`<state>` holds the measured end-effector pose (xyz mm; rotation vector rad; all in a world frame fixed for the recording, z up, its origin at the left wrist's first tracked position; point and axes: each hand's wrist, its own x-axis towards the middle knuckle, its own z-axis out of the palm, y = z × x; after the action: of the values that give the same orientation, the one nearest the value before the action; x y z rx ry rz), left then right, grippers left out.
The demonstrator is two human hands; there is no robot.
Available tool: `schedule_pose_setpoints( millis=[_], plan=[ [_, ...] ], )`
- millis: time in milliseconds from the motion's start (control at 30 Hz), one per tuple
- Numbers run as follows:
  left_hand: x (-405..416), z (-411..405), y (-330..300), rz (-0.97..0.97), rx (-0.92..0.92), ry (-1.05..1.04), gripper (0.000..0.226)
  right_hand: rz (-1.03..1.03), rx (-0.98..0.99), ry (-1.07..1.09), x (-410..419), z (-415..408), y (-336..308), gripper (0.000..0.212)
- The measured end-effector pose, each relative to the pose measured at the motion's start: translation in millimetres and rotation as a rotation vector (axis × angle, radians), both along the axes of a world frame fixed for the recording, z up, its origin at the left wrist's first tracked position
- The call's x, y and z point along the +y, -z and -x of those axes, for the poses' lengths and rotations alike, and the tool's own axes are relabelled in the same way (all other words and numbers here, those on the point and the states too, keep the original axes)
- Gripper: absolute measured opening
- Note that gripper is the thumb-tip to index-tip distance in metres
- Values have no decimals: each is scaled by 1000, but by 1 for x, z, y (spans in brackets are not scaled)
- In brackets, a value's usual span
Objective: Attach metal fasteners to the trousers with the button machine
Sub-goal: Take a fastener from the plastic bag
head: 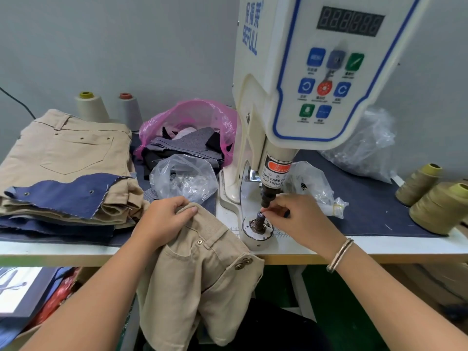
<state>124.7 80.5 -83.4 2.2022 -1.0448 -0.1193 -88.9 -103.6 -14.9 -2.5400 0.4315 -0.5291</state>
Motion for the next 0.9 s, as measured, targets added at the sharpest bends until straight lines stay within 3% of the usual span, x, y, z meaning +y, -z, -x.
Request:
schedule_pose_setpoints(
  millis=[167, 300, 367, 467, 600, 700, 900],
  plan=[
    [0, 1, 0, 15, 20, -2, 19, -161, -70, 29, -6, 8, 6, 11],
    [-1, 1, 0, 13, 21, 2, 20, -152, -219, 352, -43, 16, 2, 18],
    [0, 1, 0, 10, 23, 1, 19, 10, -41, 486, -68, 16, -1, 18],
    [0, 1, -1, 8, 24, 3, 18, 191, 341, 490, -87, 5, 2, 27],
    [0, 2, -2, 7, 22, -3, 16, 355, 584, 482, -97, -21, 9, 26],
    [0, 1, -1, 6, 21, -2, 18, 393, 673, 523, -103, -36, 17, 22],
    [-1, 0, -1, 4, 23, -9, 20, 447, 623, 578, -105, -46, 33, 11]
  ],
)
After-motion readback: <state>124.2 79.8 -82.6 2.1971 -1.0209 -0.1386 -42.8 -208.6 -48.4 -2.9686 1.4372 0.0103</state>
